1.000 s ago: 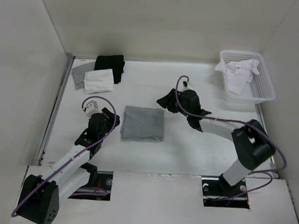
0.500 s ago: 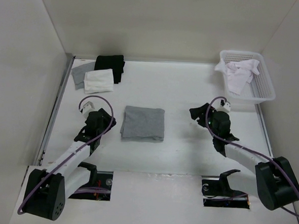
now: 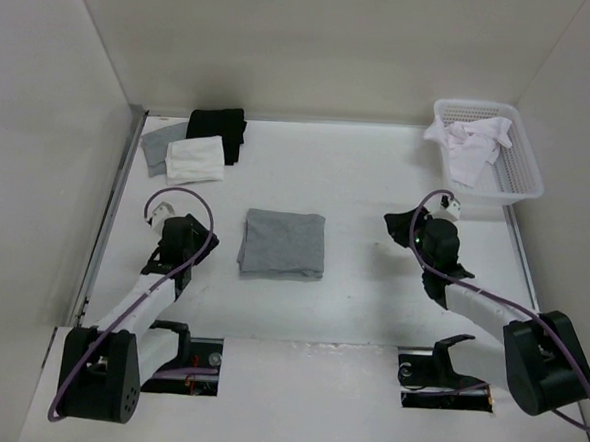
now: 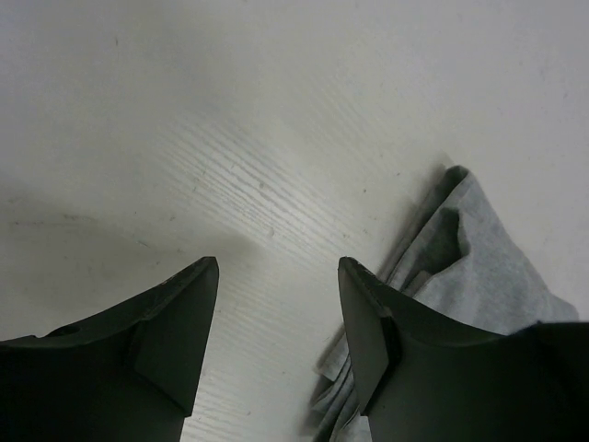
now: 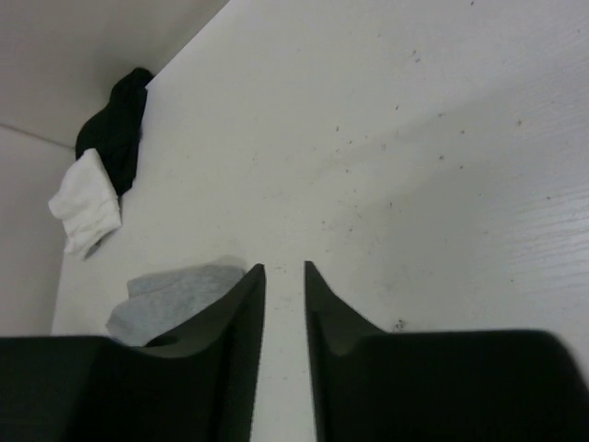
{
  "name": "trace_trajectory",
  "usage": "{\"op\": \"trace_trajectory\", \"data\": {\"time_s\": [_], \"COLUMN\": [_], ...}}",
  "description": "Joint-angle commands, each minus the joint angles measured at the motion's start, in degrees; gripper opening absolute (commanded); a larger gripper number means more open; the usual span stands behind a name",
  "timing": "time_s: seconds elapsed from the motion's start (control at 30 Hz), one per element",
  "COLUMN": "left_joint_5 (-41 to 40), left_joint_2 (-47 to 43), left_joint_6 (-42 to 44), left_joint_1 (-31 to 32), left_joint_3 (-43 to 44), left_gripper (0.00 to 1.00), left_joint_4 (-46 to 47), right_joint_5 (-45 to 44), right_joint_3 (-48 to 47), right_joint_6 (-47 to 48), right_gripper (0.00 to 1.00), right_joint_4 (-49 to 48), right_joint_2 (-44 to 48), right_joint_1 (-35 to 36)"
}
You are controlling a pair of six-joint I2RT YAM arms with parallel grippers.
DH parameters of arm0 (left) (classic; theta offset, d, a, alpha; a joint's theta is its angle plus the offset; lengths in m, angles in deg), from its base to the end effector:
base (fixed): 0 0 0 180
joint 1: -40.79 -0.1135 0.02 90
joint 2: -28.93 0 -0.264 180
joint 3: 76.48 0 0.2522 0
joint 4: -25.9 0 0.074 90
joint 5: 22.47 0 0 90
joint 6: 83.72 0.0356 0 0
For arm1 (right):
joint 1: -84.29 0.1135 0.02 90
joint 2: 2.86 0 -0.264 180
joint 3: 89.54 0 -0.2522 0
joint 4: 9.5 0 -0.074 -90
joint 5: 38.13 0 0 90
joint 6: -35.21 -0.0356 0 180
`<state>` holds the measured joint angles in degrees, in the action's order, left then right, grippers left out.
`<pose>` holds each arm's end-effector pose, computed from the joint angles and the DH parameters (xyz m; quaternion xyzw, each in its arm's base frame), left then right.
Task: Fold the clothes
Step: Fold the tank top
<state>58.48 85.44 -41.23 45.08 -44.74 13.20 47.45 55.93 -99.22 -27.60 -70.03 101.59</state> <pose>0.1898 -0.0086 0.1616 -0.3617 0.8183 -0.1290 0.4277 0.2261 0.0675 0.1933 0.2083 0.7627 0.2875 0.5405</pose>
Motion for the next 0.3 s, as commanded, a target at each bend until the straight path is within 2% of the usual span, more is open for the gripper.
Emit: {"op": "trace_trajectory", "data": {"time_s": [0.0,0.1,0.17,0.27], "left_joint_5": [1.9,1.9,1.9,1.8], "left_joint_2": [1.4,1.8,2.2,3.3], "left_joint_6": [0.9,1.4,1.8,2.9], "left_joint_1": [1.3,2.6,3.0,4.0], "left_joint_3": [1.8,1.8,1.8,1.9], "left_gripper": [0.53,0.53,0.51,0.54], "left_joint_4": [3.4,4.2,4.7,4.9], "right_joint_5": [1.3,1.6,1.6,1.6], "right_joint_3": [-0.9,-1.9,-2.3,-2.9], "right_joint_6": [0.0,0.1,0.3,0.7], "right_gripper": [0.17,0.14,0.17,0.38], "right_joint_4": [-3.2,-2.0,-1.9,-1.9], "right_joint_2": [-0.8,-1.8,-2.4,-3.2], "right_joint_1": [0.1,0.1,0.1,0.4]}}
